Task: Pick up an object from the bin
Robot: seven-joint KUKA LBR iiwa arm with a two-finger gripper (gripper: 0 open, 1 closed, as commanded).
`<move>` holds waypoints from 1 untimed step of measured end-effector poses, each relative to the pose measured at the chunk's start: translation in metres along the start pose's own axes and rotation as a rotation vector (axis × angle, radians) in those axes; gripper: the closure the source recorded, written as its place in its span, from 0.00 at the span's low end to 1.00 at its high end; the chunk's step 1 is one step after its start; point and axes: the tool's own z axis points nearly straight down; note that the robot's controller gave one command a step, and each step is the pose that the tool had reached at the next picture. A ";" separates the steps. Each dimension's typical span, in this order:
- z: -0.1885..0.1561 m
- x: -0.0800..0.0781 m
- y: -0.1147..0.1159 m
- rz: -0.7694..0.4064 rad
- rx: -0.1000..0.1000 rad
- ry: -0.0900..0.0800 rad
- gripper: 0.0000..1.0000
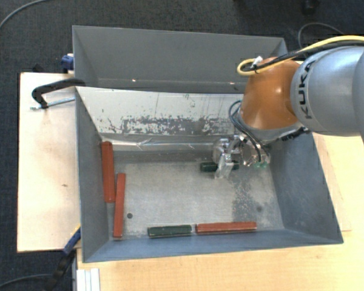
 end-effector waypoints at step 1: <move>-0.145 0.000 0.057 -0.073 0.000 -0.003 1.00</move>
Offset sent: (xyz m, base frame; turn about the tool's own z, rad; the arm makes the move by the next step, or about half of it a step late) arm -0.0043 0.0554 0.1425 -0.0730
